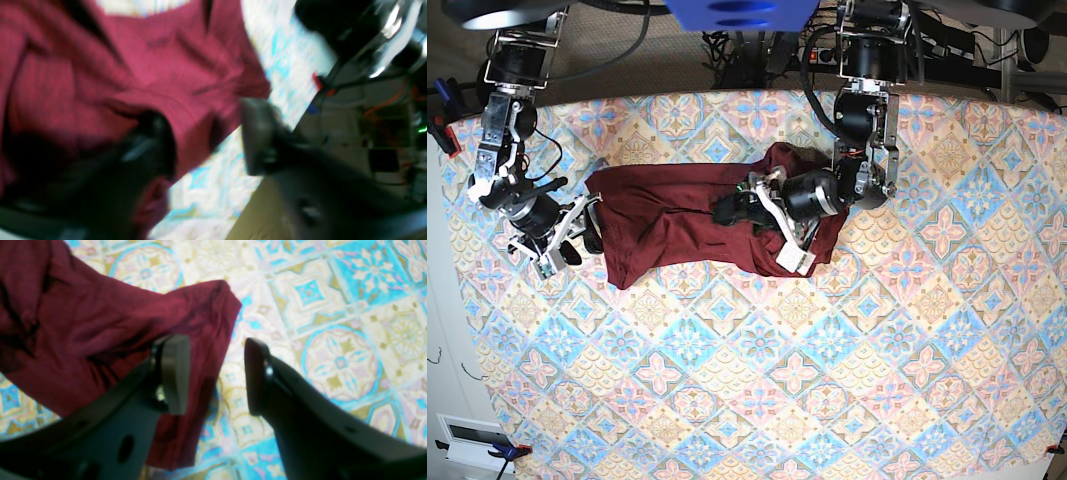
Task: Layout the t-shirt on the table in an organized manner, then fold the t-shirt properly
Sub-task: 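Fold the sleeve end with the left gripper onto the shirt middle, then grasp both ends of the bunched shirt with both grippers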
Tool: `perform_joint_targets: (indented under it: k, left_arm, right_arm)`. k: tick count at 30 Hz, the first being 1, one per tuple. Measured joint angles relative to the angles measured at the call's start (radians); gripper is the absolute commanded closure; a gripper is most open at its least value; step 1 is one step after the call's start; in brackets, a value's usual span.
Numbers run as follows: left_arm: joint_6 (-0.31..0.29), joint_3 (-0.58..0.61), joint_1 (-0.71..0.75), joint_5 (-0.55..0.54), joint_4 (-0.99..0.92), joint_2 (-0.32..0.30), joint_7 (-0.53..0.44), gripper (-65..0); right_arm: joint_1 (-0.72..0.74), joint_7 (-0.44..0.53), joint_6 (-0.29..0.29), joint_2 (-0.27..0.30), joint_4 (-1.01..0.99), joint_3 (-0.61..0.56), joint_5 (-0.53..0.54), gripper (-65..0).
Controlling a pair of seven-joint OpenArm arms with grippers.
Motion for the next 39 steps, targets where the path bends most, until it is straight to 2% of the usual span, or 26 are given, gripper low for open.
perform_joint_targets:
  k: [2, 5, 8, 12, 16, 19, 23, 26, 30, 32, 34, 36, 39]
  left_arm:
    - [-0.005, -0.024, 0.005, -0.108, 0.045, 0.005, -0.001, -45.7]
    - [-0.012, -0.149, 0.019, -0.236, 0.077, 0.011, 0.027, -43.1]
    - [0.0, -0.235, 0.045, -0.261, 0.07, -0.009, 0.038, -40.1]
    - [-0.002, -0.322, 0.056, -0.277, 0.069, -0.068, 0.043, -37.3]
    - [0.0, -0.377, 0.055, -0.279, 0.069, -0.121, 0.037, -36.8]
    - [0.002, -0.382, 0.053, -0.232, 0.048, -0.139, 0.039, -36.8]
    - [0.003, -0.375, 0.047, -0.163, -0.016, -0.135, 0.038, -36.0]
    - [0.004, -0.344, 0.047, -0.086, -0.044, -0.134, 0.04, -30.9]
    - [0.003, -0.265, 0.023, 0.04, -0.052, -0.136, 0.039, -20.1]
    - [0.003, -0.213, 0.019, 0.1, -0.052, -0.136, -0.014, -14.2]
    - [0.005, -0.155, 0.013, 0.17, -0.052, -0.137, -0.026, -9.6]
    - [0.006, -0.081, 0.002, 0.225, -0.06, -0.138, -0.037, -6.1]
    - [0.004, 0.011, -0.021, 0.293, -0.063, -0.111, -0.039, -5.6]
  right_arm:
    - [-0.003, -0.002, 0.0, 0.002, 0.0, 0.0, -0.003, -26.8]
    - [0.0, -0.058, 0.0, 0.003, 0.0, -0.031, 0.001, -31.5]
    - [-0.002, -0.107, 0.006, -0.001, -0.001, -0.043, 0.0, -35.0]
    - [0.003, -0.109, 0.003, -0.001, -0.008, -0.043, 0.003, -35.0]
    - [0.074, -0.151, 0.0, -0.036, -0.082, -0.04, 0.029, -35.0]
    - [0.148, -0.138, 0.003, -0.046, -0.19, -0.042, 0.146, -35.0]
    - [0.15, -0.149, -0.004, -0.039, -0.307, -0.035, 0.189, -35.0]
    - [0.127, -0.163, -0.008, -0.04, -0.338, -0.035, 0.192, -35.0]
    - [0.154, -0.145, -0.008, -0.041, -0.336, -0.035, 0.203, -35.0]
    - [0.156, -0.142, -0.008, -0.039, -0.333, -0.035, 0.204, -35.0]
    - [0.148, -0.147, -0.008, -0.039, -0.334, -0.035, 0.202, -35.0]
    - [0.139, -0.154, -0.007, -0.04, -0.334, -0.035, 0.201, -35.0]
    - [0.142, -0.15, -0.008, -0.04, -0.335, -0.035, 0.203, -35.0]
